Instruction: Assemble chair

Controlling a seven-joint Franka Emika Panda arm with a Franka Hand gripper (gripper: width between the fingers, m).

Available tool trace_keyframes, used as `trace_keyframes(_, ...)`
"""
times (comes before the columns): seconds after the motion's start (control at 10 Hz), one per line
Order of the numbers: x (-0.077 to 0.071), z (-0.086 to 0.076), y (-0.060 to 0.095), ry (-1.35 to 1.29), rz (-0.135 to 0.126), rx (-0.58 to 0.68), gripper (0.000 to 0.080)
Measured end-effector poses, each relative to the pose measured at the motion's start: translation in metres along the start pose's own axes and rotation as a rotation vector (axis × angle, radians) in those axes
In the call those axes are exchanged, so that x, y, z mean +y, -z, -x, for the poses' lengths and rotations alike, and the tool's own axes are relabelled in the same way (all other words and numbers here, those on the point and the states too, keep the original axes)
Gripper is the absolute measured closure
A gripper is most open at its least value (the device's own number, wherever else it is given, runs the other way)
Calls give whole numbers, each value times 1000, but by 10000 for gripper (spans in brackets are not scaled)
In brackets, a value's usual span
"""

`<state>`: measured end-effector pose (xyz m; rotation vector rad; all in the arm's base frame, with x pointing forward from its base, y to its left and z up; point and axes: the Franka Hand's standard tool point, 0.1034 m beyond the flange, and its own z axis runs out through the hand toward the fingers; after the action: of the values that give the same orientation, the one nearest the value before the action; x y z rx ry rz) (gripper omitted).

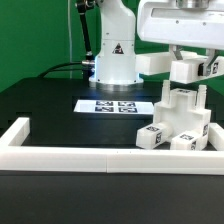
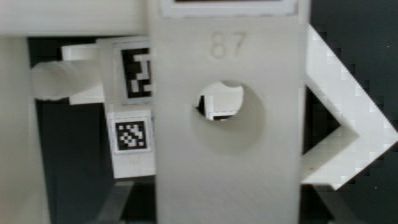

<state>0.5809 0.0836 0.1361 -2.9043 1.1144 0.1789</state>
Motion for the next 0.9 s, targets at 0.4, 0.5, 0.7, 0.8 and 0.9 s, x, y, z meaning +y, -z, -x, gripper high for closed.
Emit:
trace_keyframes(0.4,-1,2,-1,2,1,0,509)
trace_keyframes(0.5,-2,4,-2,7,0,1,509)
trace_keyframes(0.7,-2,4,-4,18,1,-1,509)
trace_keyframes(0.8,-2,4,-4,18,2,-1,509)
trace_keyframes(0.9,-1,4,-5,18,2,-2,509)
